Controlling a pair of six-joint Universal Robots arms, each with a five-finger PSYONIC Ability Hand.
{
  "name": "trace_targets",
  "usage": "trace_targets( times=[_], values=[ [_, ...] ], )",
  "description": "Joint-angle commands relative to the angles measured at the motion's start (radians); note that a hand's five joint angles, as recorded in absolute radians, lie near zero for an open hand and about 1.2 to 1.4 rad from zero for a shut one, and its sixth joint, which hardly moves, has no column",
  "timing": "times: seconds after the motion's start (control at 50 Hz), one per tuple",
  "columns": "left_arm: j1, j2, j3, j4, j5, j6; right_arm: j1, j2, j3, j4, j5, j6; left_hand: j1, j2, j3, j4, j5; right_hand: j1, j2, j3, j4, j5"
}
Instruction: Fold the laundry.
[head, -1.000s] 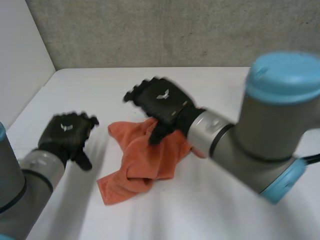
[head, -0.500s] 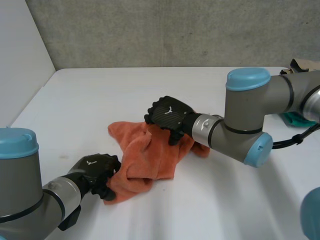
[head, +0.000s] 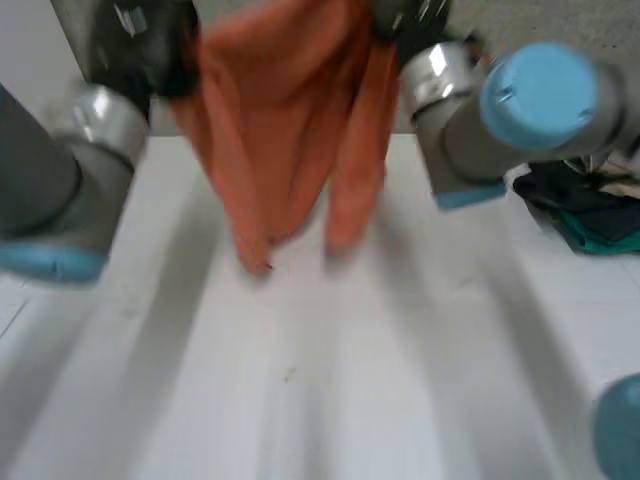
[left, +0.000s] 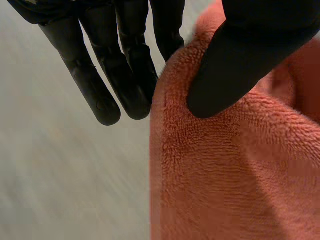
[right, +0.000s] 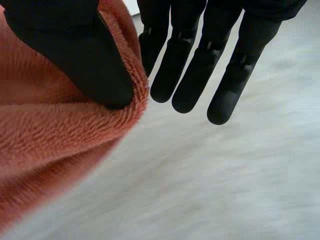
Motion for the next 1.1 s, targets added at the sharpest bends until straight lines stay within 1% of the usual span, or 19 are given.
trace_targets(
  times=[0.02,0.14,0.2,0.28,0.36,0.4,0.42,0.44,0.48,0.5,0.56,0.64,0.66,0.72,0.74,0.82,0.94,1.0,1.1],
  values=[
    [-0.006,0.005,0.164,0.178,-0.035,0.027,-0.037,-0.245,0.222,-0.097,0.015,0.093,0.240,0.200,0.205,0.197,0.237,0.298,0.234,0.209,0.199,0.247],
    [-0.009,-0.008,0.074,0.123,-0.038,0.027,-0.047,-0.392,0.557,-0.067,-0.035,0.090,0.240,0.200,0.205,0.197,0.237,0.298,0.234,0.209,0.199,0.247],
    [-0.008,-0.010,-0.037,0.077,-0.042,0.028,-0.076,-0.415,0.689,-0.022,-0.060,0.089,0.240,0.200,0.205,0.197,0.237,0.298,0.234,0.209,0.199,0.247],
    [-0.001,-0.010,-0.212,0.049,-0.039,0.037,-0.106,-0.444,0.953,0.125,-0.111,0.072,0.240,0.200,0.205,0.197,0.237,0.298,0.234,0.209,0.199,0.247],
    [-0.003,0.004,-0.382,0.049,-0.033,0.039,-0.110,-0.475,1.126,0.251,-0.150,0.008,0.240,0.200,0.205,0.197,0.237,0.298,0.234,0.209,0.199,0.247],
    [-0.009,0.012,-0.460,0.052,-0.032,0.039,-0.111,-0.483,1.165,0.295,-0.160,-0.018,0.240,0.200,0.205,0.197,0.237,0.298,0.234,0.209,0.199,0.247],
    [-0.011,0.018,-0.482,0.052,-0.032,0.039,-0.111,-0.484,1.173,0.312,-0.158,-0.025,0.240,0.200,0.205,0.197,0.237,0.298,0.234,0.209,0.199,0.247],
    [-0.012,0.025,-0.503,0.052,-0.032,0.039,-0.113,-0.489,1.170,0.338,-0.154,-0.025,0.240,0.200,0.205,0.197,0.237,0.110,0.046,0.022,0.012,0.060],
    [-0.014,0.050,-0.540,0.052,-0.032,0.039,-0.114,-0.499,1.159,0.354,-0.154,-0.011,0.240,0.200,0.205,0.197,0.237,-0.520,-0.584,-0.608,-0.618,-0.570],
    [-0.014,0.061,-0.548,0.052,-0.032,0.039,-0.128,-0.510,1.144,0.351,-0.151,0.013,0.240,0.200,0.205,0.197,0.237,-0.703,-0.767,-0.792,-0.802,-0.754],
    [-0.015,0.100,-0.559,0.052,-0.032,0.039,-0.168,-0.524,1.107,0.348,-0.134,0.070,0.240,0.200,0.205,0.197,0.237,-0.714,-0.778,-0.802,-0.812,-0.764],
    [-0.017,0.165,-0.552,0.052,-0.032,0.041,-0.237,-0.553,1.078,0.351,-0.118,0.240,0.240,0.200,0.205,0.197,0.237,-0.717,-0.781,-0.805,-0.815,-0.767],
    [-0.017,0.179,-0.551,0.054,-0.032,0.039,-0.255,-0.574,1.076,0.351,-0.117,0.329,0.240,0.200,0.205,0.197,0.237,-0.711,-0.775,-0.799,-0.809,-0.761],
    [-0.017,0.222,-0.536,0.055,-0.032,0.039,-0.283,-0.588,1.076,0.355,-0.114,0.449,0.240,0.200,0.205,0.197,0.237,-0.705,-0.769,-0.794,-0.804,-0.756],
    [-0.015,0.232,-0.528,0.055,-0.030,0.038,-0.303,-0.592,1.076,0.360,-0.115,0.524,0.240,0.200,0.205,0.197,0.237,-0.708,-0.772,-0.796,-0.806,-0.758],
    [-0.023,0.263,-0.485,0.049,-0.033,0.036,-0.349,-0.598,1.086,0.427,-0.117,0.635,0.240,0.200,0.205,0.197,0.237,-0.699,-0.763,-0.788,-0.798,-0.750],
    [-0.084,0.288,-0.384,0.042,-0.035,0.034,-0.349,-0.575,1.102,0.515,-0.131,0.652,0.240,0.200,0.205,0.197,0.237,-0.670,-0.734,-0.758,-0.768,-0.720],
    [-0.121,0.288,-0.333,0.028,-0.035,0.034,-0.340,-0.512,1.099,0.510,-0.128,0.662,0.240,0.200,0.205,0.197,0.237,-0.652,-0.716,-0.741,-0.751,-0.703],
    [-0.158,0.279,-0.257,-0.009,-0.035,0.036,-0.237,-0.412,1.050,0.472,-0.121,0.727,0.240,0.200,0.205,0.197,0.237,-0.591,-0.654,-0.679,-0.689,-0.641]
  ],
)
